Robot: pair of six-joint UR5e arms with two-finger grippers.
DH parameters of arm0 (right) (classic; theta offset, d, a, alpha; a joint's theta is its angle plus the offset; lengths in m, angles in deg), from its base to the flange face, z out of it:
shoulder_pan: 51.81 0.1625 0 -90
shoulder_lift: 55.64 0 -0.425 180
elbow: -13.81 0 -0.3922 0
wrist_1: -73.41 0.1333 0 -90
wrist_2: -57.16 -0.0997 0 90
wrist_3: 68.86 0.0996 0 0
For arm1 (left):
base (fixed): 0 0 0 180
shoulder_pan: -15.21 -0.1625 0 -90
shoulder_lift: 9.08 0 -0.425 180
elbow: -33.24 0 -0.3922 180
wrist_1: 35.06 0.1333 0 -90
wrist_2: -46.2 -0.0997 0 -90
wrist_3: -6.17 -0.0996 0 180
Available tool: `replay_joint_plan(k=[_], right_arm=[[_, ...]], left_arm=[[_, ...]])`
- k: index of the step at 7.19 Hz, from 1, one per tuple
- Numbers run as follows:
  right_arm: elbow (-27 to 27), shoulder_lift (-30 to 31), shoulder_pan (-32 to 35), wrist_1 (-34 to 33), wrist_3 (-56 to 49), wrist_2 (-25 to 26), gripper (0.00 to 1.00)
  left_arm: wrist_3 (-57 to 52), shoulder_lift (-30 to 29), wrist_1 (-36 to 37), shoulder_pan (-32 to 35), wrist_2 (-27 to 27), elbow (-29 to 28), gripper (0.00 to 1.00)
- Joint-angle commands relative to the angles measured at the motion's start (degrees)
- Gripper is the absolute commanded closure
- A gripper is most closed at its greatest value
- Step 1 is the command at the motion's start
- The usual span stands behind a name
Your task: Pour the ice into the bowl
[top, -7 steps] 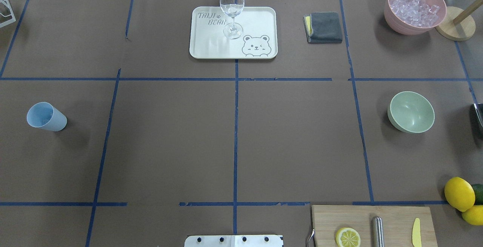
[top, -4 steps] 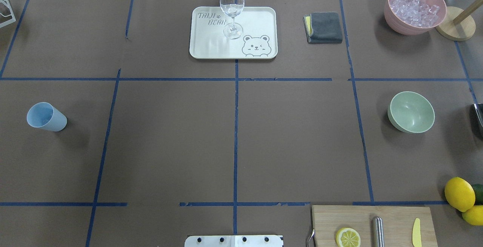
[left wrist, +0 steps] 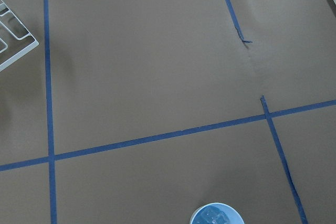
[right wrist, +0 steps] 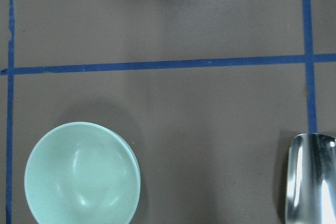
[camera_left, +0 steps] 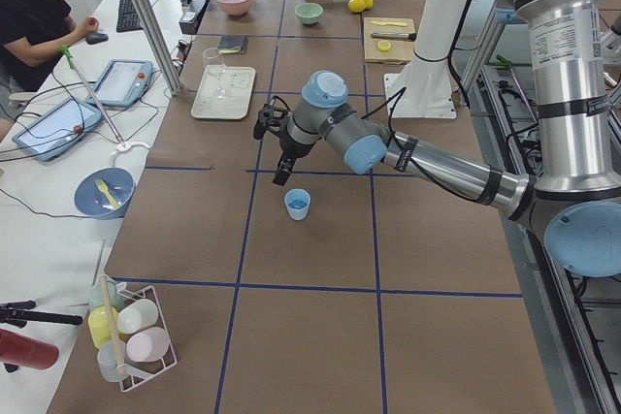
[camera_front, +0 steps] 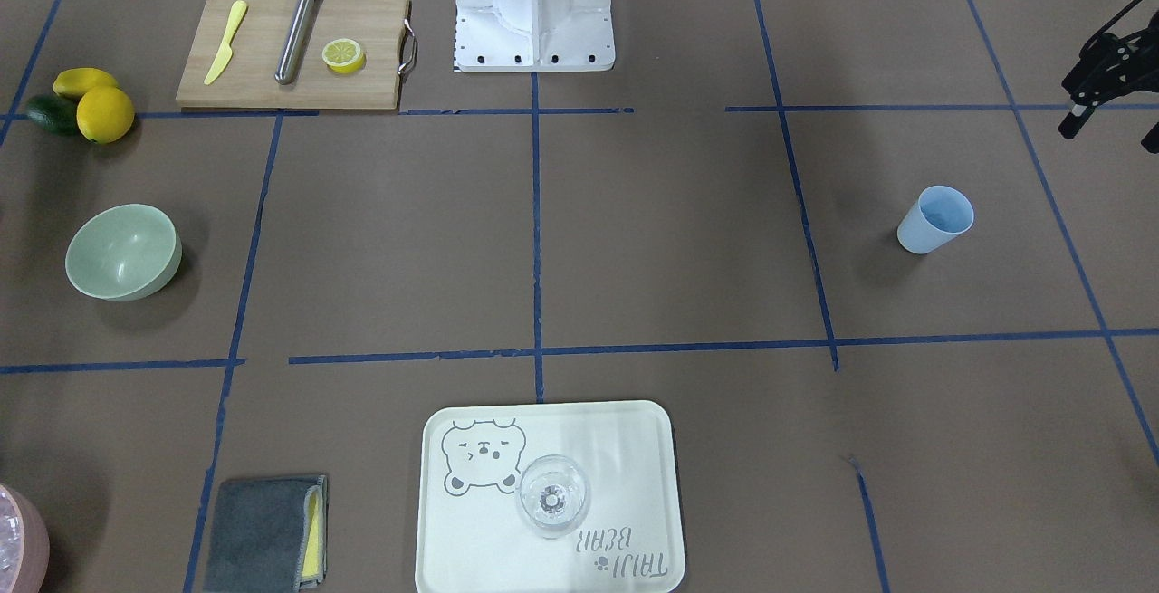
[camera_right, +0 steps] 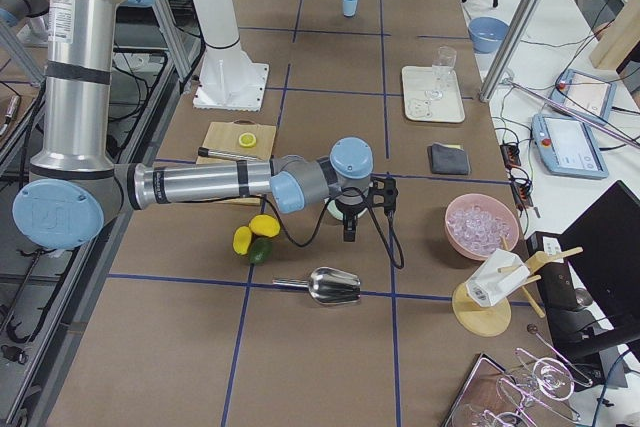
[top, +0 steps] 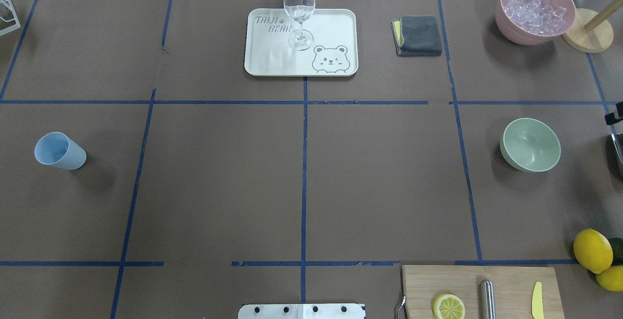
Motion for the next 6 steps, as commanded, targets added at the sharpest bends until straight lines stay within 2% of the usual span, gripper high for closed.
replay_joint_plan(k=[1,4,6], right_arm=[[-2.98,-0.8,-6.81,9.85,11.37,3.19,0.0],[-11.07,-3.53,-13.93,21.64,21.58,6.97,0.0],[-12.76,-3.1,-15.7,23.08,21.96,8.21,0.0]], left_arm=[[5.4,2.34,-5.96,-4.4,-5.11,0.63,0.0],[5.5,3.14,-6.69,-5.29,-5.3,0.72,0.0],[5.5,3.14,-6.69,-5.91,-6.35,0.72,0.0]])
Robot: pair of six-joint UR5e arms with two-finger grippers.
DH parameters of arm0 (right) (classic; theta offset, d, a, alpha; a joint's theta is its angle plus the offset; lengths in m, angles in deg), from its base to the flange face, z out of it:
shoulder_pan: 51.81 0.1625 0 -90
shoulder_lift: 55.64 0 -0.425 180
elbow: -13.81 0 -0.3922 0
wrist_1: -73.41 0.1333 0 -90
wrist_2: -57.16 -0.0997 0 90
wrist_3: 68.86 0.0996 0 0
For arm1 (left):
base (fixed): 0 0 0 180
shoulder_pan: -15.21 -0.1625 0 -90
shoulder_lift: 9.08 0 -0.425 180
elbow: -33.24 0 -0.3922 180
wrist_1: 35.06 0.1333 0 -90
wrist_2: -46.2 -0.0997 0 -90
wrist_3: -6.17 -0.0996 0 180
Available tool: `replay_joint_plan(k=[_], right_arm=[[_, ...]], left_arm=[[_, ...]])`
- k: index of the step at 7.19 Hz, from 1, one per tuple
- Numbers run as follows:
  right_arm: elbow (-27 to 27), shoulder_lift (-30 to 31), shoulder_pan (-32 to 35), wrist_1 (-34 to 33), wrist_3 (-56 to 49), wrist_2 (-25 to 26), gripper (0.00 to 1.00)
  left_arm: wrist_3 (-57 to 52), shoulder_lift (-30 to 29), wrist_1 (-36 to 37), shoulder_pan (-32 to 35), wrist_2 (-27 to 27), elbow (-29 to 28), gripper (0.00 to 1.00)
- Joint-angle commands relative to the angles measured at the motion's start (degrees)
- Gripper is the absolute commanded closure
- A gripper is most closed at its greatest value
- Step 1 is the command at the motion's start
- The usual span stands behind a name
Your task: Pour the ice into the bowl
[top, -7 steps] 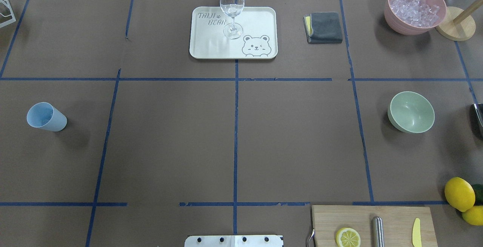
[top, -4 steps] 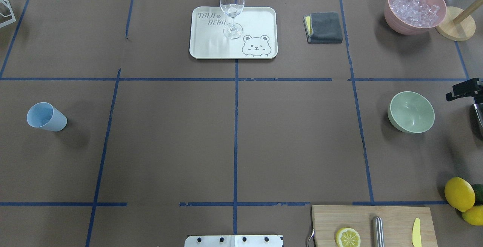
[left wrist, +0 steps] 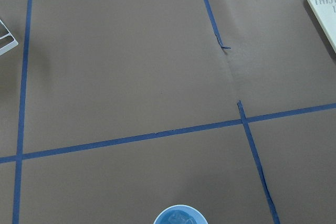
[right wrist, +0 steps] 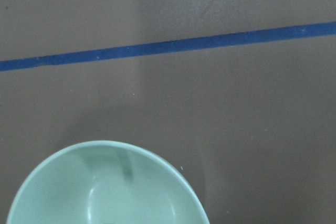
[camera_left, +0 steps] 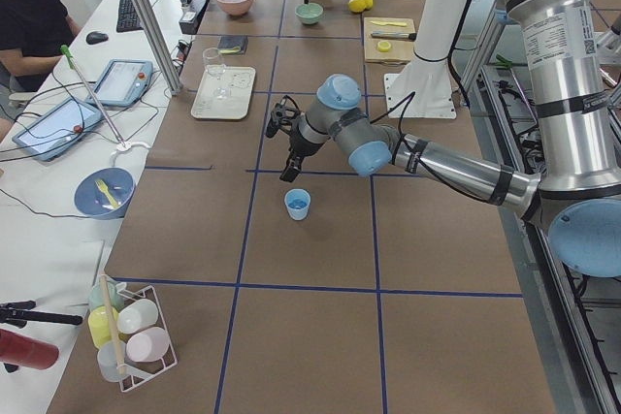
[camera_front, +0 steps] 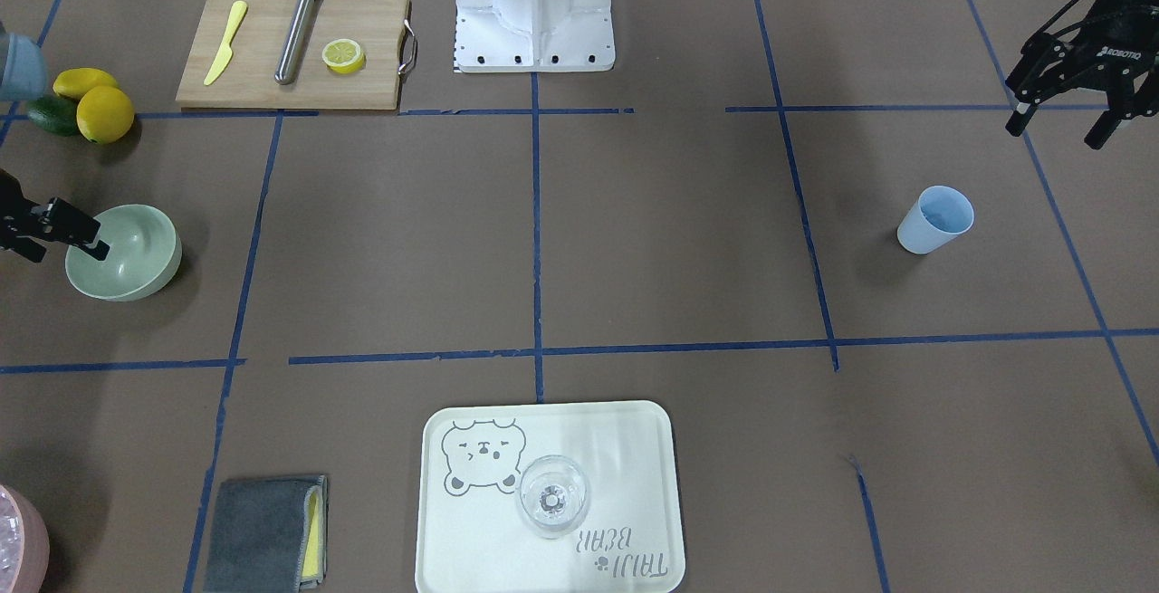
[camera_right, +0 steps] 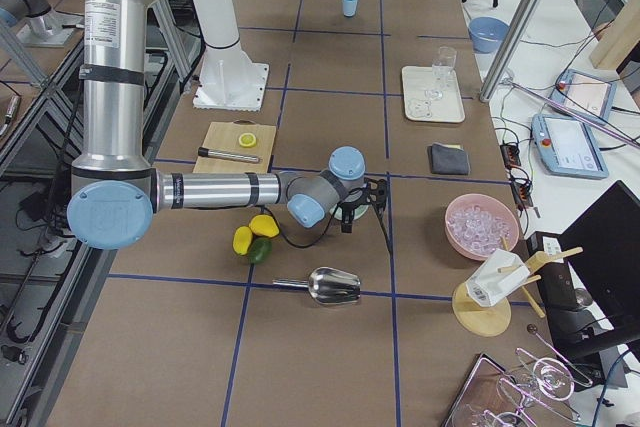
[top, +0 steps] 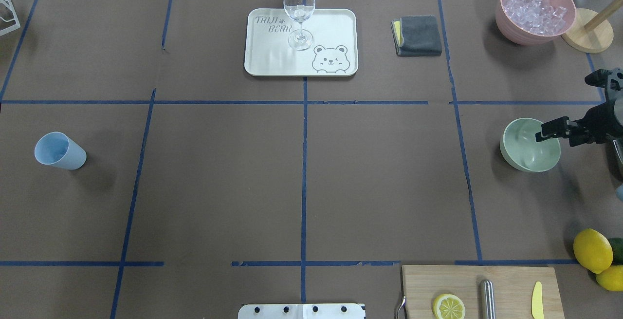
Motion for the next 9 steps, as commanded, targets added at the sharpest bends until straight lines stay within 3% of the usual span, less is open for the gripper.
replay_joint_plan(k=[1,2,3,4,7,9], right_arm=[[-1.06,0.52,-1.5,1.11,1.26,0.62,0.19],[-0.98,0.43,-1.5,1.11,1.96,0.45,0.73],[-0.72,0.43,-1.5,1.11,1.79,0.27,1.0],[-0.45,0.43,-1.5,1.11,1.44,0.27,1.0],[4.1,0.35,-1.41,0.5,2.14,-1.22,1.0],[7.45,-2.45,-1.59,0.06,9.3,-3.24,1.0]], left_arm=[[0.02,0.07,-0.04,-0.4,-0.36,0.09,0.0],[0.02,0.07,-0.04,-0.4,-0.36,0.09,0.0],[0.02,0.07,-0.04,-0.57,-0.36,0.09,0.0],[0.54,0.07,-0.04,-1.71,-0.62,0.09,0.0],[13.68,0.16,-0.57,-14.24,-11.41,2.1,0.0],[26.67,2.33,-4.31,-26.18,-22.72,2.73,0.01]])
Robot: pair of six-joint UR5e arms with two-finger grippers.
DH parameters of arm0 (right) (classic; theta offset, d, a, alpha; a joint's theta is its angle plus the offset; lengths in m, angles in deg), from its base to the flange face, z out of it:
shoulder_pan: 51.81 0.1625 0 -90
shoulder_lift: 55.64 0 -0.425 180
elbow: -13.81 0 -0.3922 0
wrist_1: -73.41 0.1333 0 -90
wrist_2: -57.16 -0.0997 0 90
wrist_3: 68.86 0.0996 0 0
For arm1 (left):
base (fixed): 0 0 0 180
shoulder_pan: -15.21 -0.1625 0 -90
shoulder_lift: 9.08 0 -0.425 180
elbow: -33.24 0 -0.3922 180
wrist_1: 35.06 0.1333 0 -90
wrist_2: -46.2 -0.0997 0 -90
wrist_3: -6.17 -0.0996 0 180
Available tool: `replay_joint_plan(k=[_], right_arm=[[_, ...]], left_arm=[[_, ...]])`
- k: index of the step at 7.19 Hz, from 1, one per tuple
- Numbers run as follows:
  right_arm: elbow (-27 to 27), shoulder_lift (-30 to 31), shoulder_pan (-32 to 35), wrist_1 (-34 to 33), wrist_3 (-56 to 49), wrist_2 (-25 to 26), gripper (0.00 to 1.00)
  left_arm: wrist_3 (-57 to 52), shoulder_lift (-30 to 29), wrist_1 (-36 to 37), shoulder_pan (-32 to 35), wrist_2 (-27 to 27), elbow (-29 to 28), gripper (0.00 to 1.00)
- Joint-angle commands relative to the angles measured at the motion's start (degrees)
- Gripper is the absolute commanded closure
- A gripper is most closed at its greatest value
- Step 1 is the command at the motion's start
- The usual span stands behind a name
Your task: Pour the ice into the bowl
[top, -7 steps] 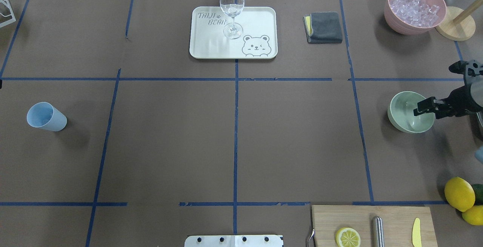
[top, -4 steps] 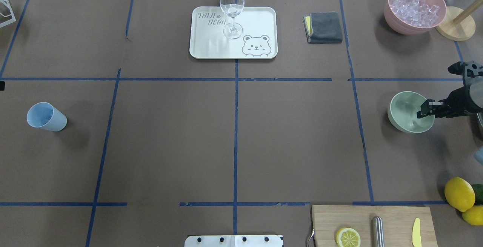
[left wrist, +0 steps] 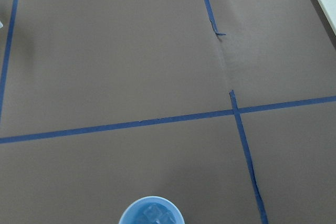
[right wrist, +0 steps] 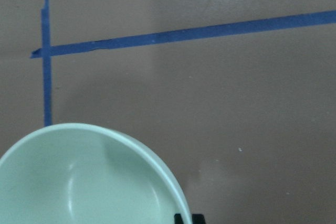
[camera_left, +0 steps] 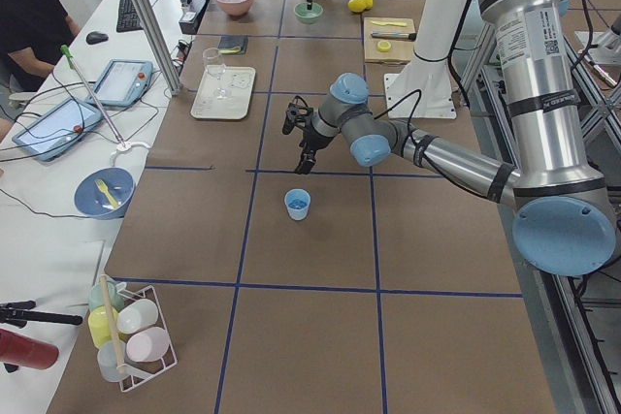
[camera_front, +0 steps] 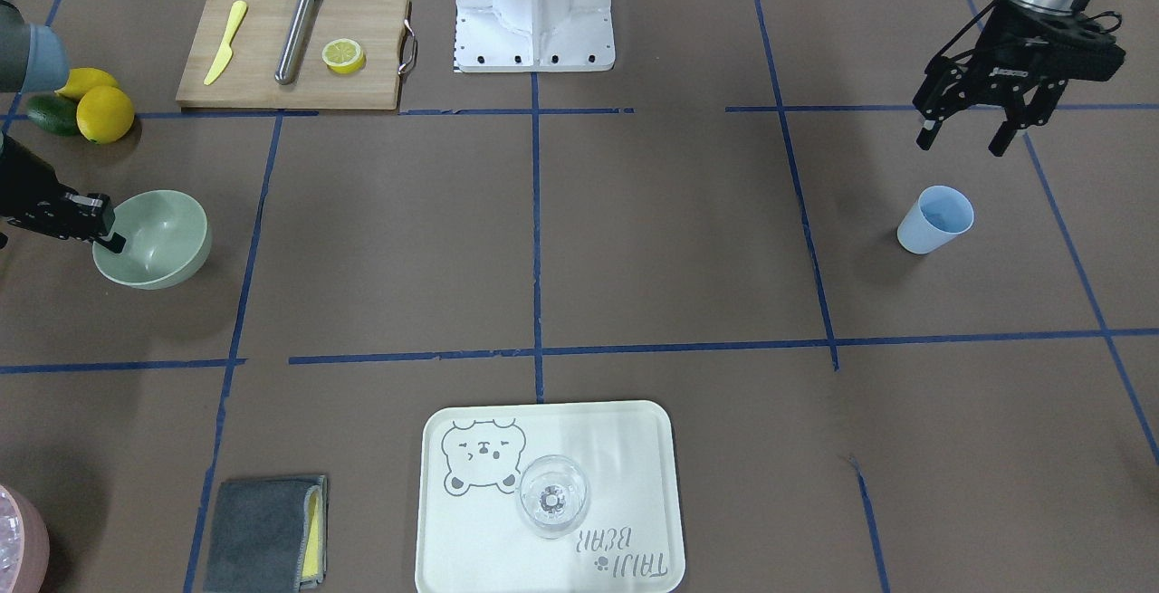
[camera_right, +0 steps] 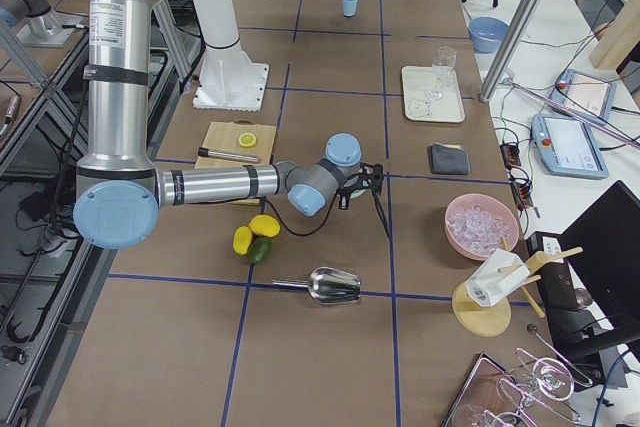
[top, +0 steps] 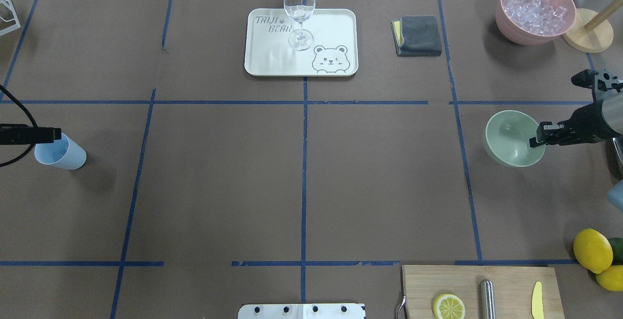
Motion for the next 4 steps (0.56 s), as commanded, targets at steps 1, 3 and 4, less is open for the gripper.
replay_joint_plan(k=[1,3,4], right_arm=[[2.28,-5.42,-2.09,-0.28,10.26,-0.8,1.0],[2.11,-14.64,-10.15,-0.98,23.18,2.69,1.0],[2.2,-19.9,-14.02,-5.95,25.94,6.46,1.0]], left_arm=[[10.31,5.03,-8.23,-10.42,-10.04,0.45,0.01],[14.27,8.56,-11.0,-17.72,-19.96,0.37,0.01],[14.38,9.97,-12.58,-19.49,-22.71,0.11,0.01]])
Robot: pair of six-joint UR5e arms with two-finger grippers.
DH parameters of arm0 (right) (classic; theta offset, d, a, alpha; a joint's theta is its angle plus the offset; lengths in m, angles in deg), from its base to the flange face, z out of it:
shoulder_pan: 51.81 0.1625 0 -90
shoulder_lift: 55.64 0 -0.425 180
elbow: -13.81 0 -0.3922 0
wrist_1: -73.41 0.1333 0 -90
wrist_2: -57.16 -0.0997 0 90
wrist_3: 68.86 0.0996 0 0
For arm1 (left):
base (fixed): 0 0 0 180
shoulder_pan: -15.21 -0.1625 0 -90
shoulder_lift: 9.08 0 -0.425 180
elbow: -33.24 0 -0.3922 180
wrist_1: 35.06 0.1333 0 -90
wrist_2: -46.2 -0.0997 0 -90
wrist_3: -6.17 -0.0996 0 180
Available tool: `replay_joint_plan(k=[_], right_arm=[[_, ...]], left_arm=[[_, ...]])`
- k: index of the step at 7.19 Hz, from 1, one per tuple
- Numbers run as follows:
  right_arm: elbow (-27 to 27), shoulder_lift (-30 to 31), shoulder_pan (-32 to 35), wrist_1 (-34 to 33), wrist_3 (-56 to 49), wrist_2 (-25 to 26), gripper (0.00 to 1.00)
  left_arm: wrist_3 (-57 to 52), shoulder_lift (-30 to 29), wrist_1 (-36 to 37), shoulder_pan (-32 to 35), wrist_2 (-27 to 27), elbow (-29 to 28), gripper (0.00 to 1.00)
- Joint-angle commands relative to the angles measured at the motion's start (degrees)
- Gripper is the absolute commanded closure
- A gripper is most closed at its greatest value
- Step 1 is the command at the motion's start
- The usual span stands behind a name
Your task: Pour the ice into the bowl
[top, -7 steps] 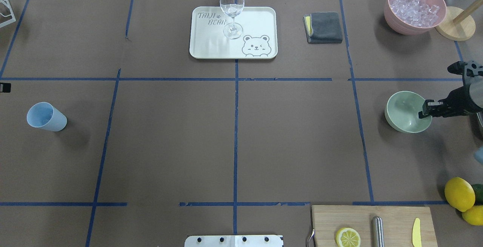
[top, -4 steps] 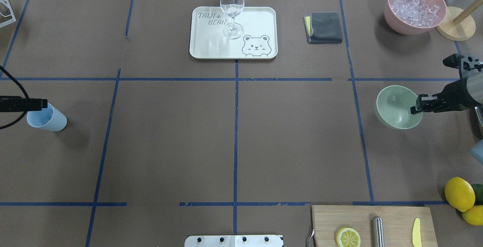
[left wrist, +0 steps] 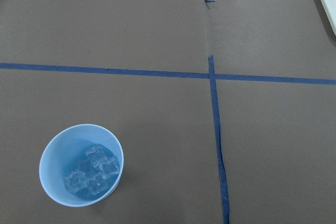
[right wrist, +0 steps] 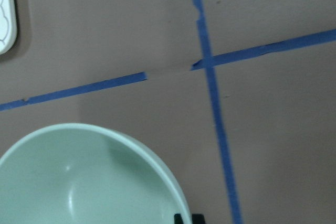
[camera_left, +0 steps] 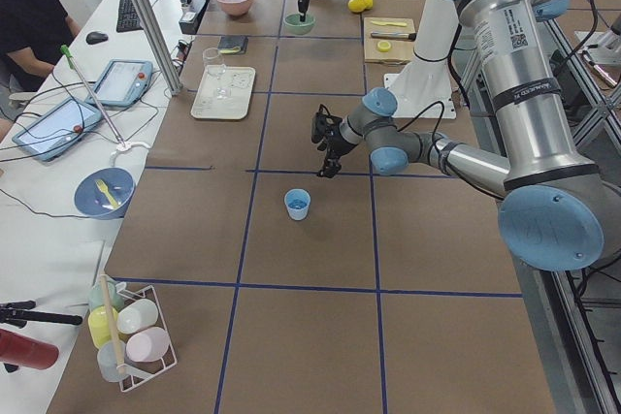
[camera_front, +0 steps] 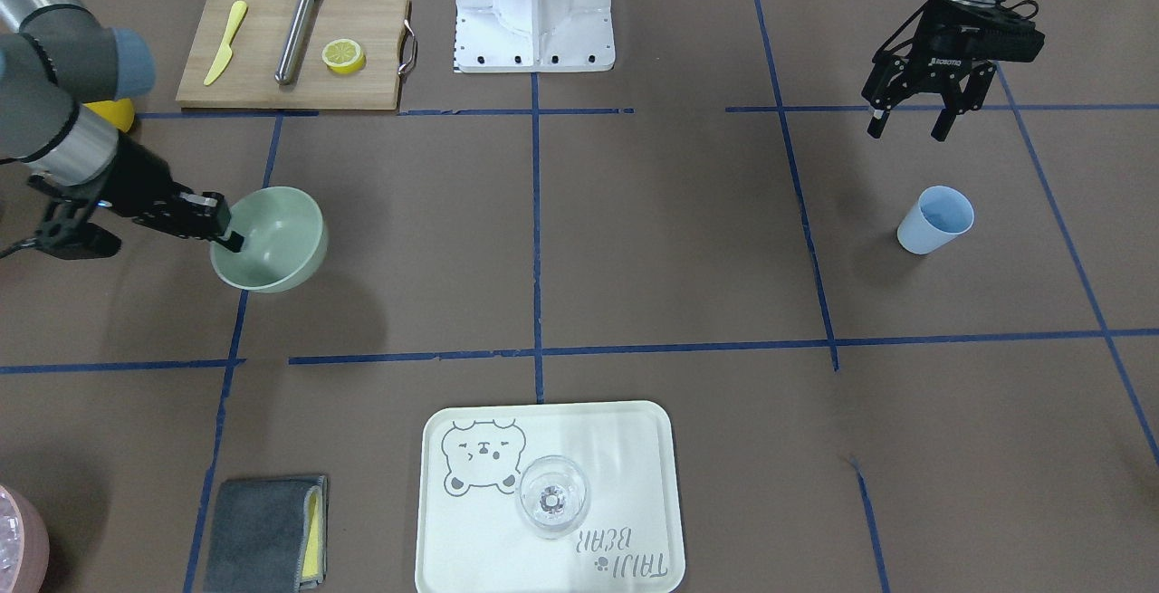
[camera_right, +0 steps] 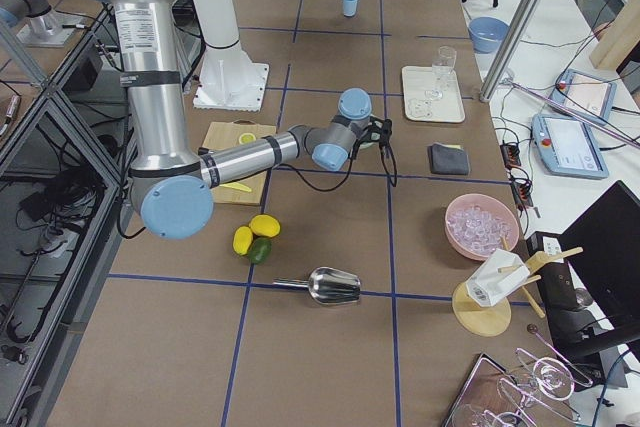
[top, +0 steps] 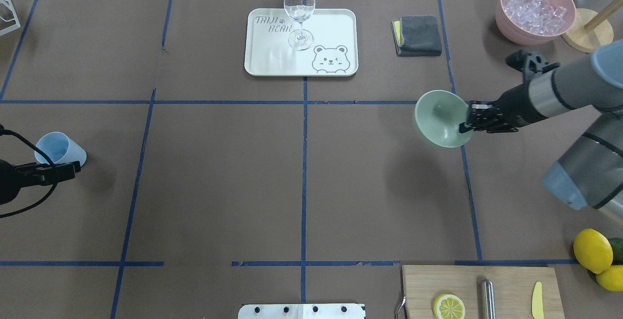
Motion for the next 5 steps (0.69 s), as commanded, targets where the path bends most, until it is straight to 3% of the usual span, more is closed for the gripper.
replay_joint_plan(k=[1,2,3,4,5], right_arm=[[0.0,-14.61,-9.43,-14.67,6.19,8.62,1.0],[-0.43,-23.05,-14.0,-25.4,8.38,13.02,1.0],[-1.57,-28.01,-17.7,-27.68,12.4,15.84,1.0],[-6.63,-34.15,-20.17,-27.79,15.75,18.48,1.0],[-16.34,-42.39,-21.5,-27.7,16.39,20.51,1.0]], left_arm=[[1.12,3.06,-2.61,-5.57,-8.7,-0.91,0.01],[1.12,3.51,-5.4,-6.55,-11.01,-3.01,0.01],[1.12,3.69,-11.09,-7.86,-13.9,-7.64,0.01],[1.12,3.69,-14.88,-8.14,-14.28,-10.56,0.01],[1.12,3.78,-15.53,-8.32,-15.59,-11.37,0.01]])
